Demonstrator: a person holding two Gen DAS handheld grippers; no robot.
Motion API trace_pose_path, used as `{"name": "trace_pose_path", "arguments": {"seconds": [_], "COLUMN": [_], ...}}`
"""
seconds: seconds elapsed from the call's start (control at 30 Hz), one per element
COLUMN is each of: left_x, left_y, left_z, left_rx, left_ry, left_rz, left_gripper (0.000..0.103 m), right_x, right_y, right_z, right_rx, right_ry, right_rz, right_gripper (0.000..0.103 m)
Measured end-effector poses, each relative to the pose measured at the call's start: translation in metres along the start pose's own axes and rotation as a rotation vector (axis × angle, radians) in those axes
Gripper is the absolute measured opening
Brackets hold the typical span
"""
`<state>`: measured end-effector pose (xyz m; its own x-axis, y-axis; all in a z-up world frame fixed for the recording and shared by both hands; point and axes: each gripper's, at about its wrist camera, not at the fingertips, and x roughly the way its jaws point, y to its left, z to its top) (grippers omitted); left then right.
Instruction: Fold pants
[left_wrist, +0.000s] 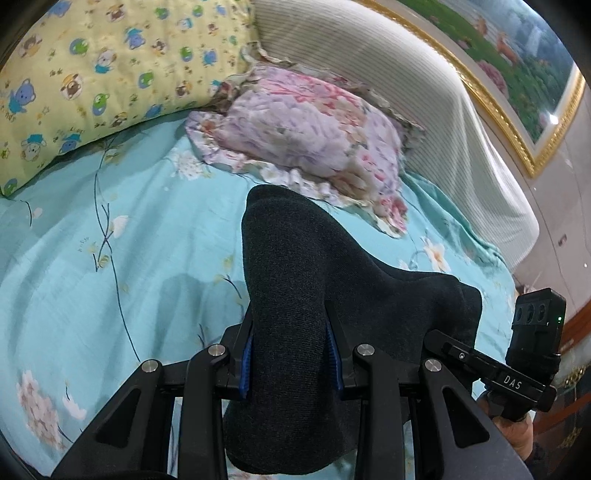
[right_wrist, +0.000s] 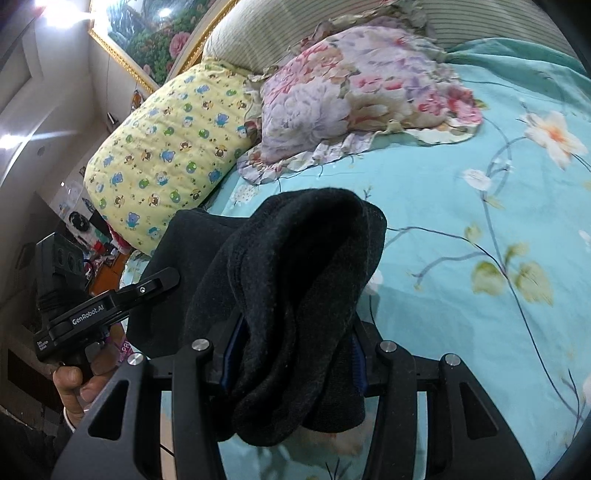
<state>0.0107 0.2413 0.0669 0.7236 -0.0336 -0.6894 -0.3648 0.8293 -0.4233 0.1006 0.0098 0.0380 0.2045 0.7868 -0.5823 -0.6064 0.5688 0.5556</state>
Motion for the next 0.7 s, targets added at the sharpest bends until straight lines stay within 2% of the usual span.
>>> {"name": "trace_pose_path", "arguments": {"seconds": [0.4,0.7], "left_x": [0.024,0.041], "left_y": [0.018,0.027], "left_z": [0.025,0.027], "left_rx": [-0.011,-0.003], "left_ry": [-0.015,-0.018], "left_rz": [0.04,0.065], "left_gripper": [0.032,0.032], "right_x": [0.043,0.07], "right_y": [-0.001,-0.009], "right_z": [0.034,0.049], "right_rx": [-0.03,-0.04], "right_ry": [0.03,0.069], "right_rz": [-0.002,-0.004], "right_gripper": [0.049,0.049]}}
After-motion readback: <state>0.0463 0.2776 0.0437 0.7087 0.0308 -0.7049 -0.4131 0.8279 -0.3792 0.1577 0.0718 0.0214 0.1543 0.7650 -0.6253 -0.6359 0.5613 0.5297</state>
